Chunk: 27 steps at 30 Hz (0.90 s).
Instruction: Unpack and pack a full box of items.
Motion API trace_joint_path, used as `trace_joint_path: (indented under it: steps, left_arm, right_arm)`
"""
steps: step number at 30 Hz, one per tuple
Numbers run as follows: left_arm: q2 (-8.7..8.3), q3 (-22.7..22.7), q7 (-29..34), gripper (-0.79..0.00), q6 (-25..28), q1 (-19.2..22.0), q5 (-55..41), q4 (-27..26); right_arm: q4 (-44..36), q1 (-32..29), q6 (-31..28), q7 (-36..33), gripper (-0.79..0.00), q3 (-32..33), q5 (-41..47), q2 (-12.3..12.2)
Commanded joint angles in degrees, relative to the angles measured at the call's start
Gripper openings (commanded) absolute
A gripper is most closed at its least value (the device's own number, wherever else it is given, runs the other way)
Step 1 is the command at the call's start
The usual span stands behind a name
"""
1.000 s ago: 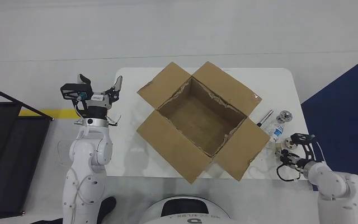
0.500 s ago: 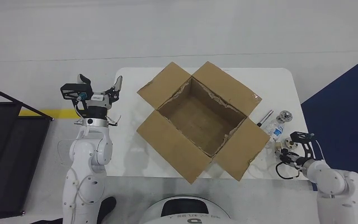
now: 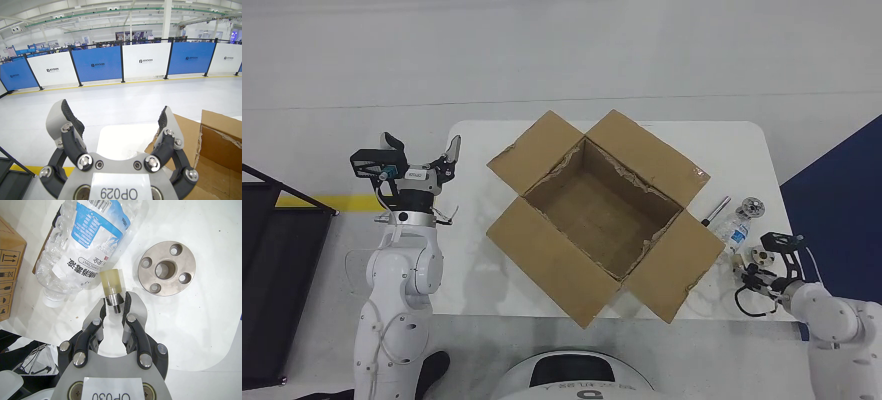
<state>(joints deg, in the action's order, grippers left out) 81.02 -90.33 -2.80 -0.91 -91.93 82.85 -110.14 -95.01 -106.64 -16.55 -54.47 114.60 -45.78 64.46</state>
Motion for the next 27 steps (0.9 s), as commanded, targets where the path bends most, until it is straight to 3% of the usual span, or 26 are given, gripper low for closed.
trace_joint_path:
  steps: [1, 14, 15, 16, 17, 27]
  left_arm:
    - [0.0, 0.0, 0.0, 0.0, 0.0, 0.0, 0.0, 0.0]
    - [0.0, 0.0, 0.0, 0.0, 0.0, 0.0, 0.0, 0.0]
    - [0.0, 0.0, 0.0, 0.0, 0.0, 0.0, 0.0, 0.0]
    - [0.0, 0.0, 0.0, 0.0, 0.0, 0.0, 0.0, 0.0]
    - [0.0, 0.0, 0.0, 0.0, 0.0, 0.0, 0.0, 0.0]
    - [0.0, 0.0, 0.0, 0.0, 0.0, 0.0, 0.0, 0.0]
  right_arm:
    - [0.0, -0.1, 0.1, 0.2, -0.56, 0.0, 0.1, -0.1]
    - [-0.9, -1.3, 0.9, 1.5, -0.394, -0.2, 0.5, -0.5]
    - [-1.1, -1.6, 1.0, 1.8, -0.305, -0.2, 0.4, -0.5]
    - [-1.2, -1.7, 1.0, 2.0, -0.095, -0.2, 0.4, -0.5]
    - [-1.2, -1.7, 1.0, 2.0, -0.031, -0.2, 0.4, -0.5]
    - [-1.2, -1.7, 1.0, 2.0, -0.031, -0.2, 0.4, -0.5]
